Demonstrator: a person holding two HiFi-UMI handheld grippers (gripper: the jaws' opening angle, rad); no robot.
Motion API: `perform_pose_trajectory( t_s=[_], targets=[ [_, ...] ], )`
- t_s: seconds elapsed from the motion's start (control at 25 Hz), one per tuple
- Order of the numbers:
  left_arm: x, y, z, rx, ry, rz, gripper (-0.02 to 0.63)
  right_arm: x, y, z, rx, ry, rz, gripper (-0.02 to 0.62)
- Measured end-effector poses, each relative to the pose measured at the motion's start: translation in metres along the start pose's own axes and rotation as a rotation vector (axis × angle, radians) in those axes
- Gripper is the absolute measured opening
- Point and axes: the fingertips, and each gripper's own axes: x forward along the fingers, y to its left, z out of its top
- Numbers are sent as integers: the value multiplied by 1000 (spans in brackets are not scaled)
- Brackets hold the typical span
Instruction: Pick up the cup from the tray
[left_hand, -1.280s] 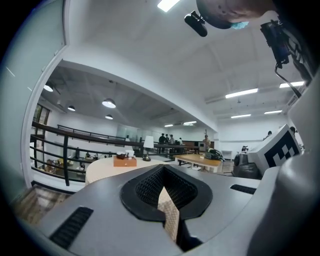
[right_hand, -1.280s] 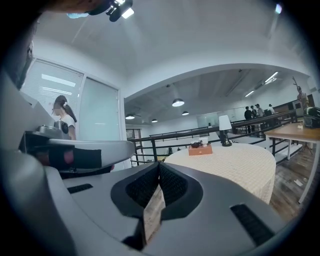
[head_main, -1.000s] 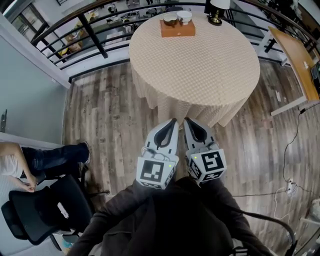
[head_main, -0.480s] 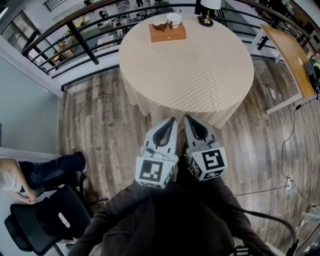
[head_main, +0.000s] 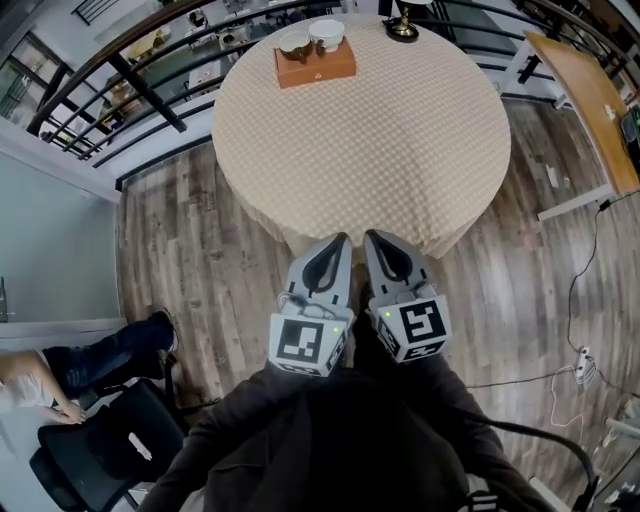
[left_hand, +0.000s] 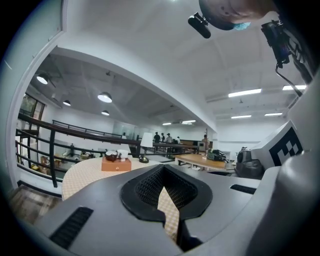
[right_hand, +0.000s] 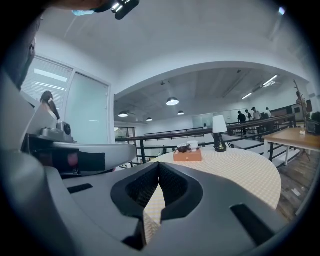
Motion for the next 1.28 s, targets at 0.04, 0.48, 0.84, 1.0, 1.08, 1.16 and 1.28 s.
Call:
perform_pose_trajectory(
  t_s=[0.04,0.48,0.84,1.0,1.08,1.16,1.28],
  targets=[
    [8,-1,-2,-2,12,2,6,4,-8,-2,9,6,-1,6],
    [94,0,21,79,28,47,6,53,-85,26,28,-21,52,7],
    [123,10,59,137,8,99,6,81,-100,63,41,-99,125,6],
    [134,16,48,104,23,108,6,89,-104,54,46,-88,141,8],
    [139,19,43,95,34,107,6,97,-109,53,47,-74,144,8],
    [143,26,43,86,27,115,6,105,-110,52,42,-65,149,6],
    [152,39,44,74,9,129,5,121,-113,51,26,-54,160,6]
  ],
)
